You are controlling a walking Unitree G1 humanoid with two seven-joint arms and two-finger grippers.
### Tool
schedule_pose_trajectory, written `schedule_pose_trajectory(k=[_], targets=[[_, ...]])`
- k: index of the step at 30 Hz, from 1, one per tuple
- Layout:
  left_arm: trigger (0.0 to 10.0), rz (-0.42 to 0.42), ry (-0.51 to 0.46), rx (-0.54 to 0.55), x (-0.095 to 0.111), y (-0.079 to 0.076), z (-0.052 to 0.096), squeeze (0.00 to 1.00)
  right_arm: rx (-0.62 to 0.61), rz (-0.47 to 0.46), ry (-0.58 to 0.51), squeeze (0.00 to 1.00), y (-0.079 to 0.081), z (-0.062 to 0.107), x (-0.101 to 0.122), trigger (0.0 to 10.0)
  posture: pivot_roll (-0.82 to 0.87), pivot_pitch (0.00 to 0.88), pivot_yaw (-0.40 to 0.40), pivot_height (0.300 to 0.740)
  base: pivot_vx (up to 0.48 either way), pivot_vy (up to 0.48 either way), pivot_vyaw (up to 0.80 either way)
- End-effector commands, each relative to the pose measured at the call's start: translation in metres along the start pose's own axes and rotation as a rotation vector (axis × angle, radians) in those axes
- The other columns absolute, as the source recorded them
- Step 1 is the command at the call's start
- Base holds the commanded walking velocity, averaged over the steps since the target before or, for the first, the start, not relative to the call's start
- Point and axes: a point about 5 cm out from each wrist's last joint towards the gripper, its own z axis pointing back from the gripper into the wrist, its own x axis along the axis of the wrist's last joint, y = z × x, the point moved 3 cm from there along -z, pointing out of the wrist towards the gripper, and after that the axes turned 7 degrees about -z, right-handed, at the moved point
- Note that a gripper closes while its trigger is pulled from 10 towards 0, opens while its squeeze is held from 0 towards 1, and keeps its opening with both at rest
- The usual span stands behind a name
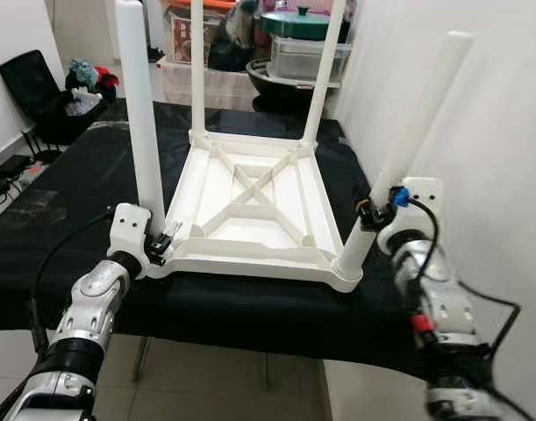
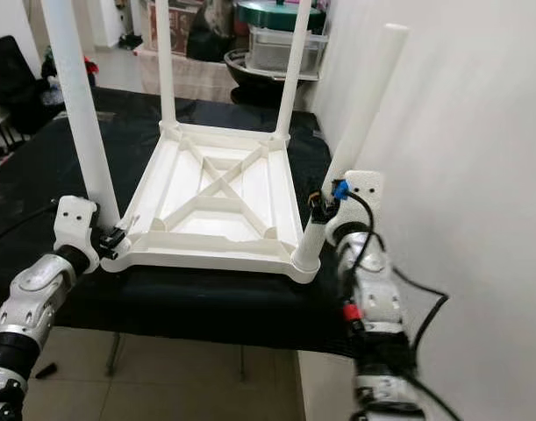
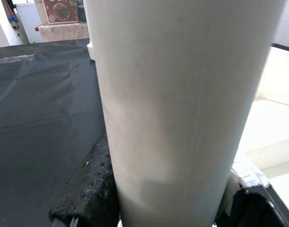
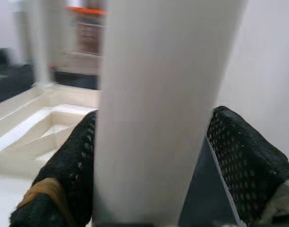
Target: Building children table
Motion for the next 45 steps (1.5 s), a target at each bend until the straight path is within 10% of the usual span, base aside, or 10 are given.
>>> schedule_pose_trajectory(k=[1,4,10,30,34,35,36,41,42,45], targets=[[10.0,-0.027,0.038,0.045,-0.007,0.014,0.004,0.00,0.034,-0.005,0.009,0.00,-0.010,0.001,-0.005,10.0,0.06,0.000,-0.109,0.740,0.000,0.000,0.00],[10.0,-0.028,0.036,0.044,-0.007,0.014,0.005,0.00,0.021,-0.020,0.020,0.00,-0.015,-0.001,-0.007,10.0,0.07,0.000,-0.107,0.740,0.000,0.000,0.00],[10.0,-0.034,0.036,0.043,-0.005,0.016,0.004,0.00,0.111,-0.103,0.023,0.00,-0.011,0.004,-0.011,0.0,0.07,0.000,-0.101,0.740,0.000,0.000,0.00],[10.0,-0.036,0.033,0.040,-0.006,0.015,0.006,0.00,-0.937,-0.355,0.216,0.00,0.020,0.056,-0.069,0.0,0.08,0.000,-0.110,0.740,0.000,0.000,0.00],[10.0,-0.034,0.035,0.039,-0.006,0.014,0.006,0.00,-0.908,-0.331,0.266,0.00,0.018,0.047,-0.069,10.0,0.08,0.000,-0.114,0.740,0.000,0.000,0.00],[10.0,-0.033,0.034,0.038,-0.006,0.013,0.005,0.00,-0.789,-0.331,0.195,0.98,0.016,0.036,-0.057,10.0,0.07,0.000,-0.111,0.740,0.000,0.000,0.00],[10.0,-0.031,0.034,0.037,-0.006,0.012,0.004,0.00,-0.722,-0.318,0.151,1.00,0.012,0.031,-0.049,10.0,0.07,0.000,-0.107,0.740,0.000,0.000,0.00],[10.0,-0.030,0.034,0.031,-0.006,0.011,0.004,0.00,-0.612,-0.279,0.091,1.00,0.000,0.022,-0.033,10.0,0.07,0.000,-0.102,0.740,0.000,0.000,0.00],[10.0,-0.030,0.033,0.029,-0.006,0.011,0.004,0.00,-0.518,-0.250,0.062,0.08,-0.004,0.014,-0.025,10.0,0.06,0.000,-0.100,0.740,0.000,0.000,0.00],[10.0,-0.030,0.032,0.027,-0.005,0.011,0.004,0.00,-0.400,-0.215,0.036,0.00,-0.008,0.008,-0.016,10.0,0.06,0.000,-0.097,0.740,0.000,0.000,0.00]])
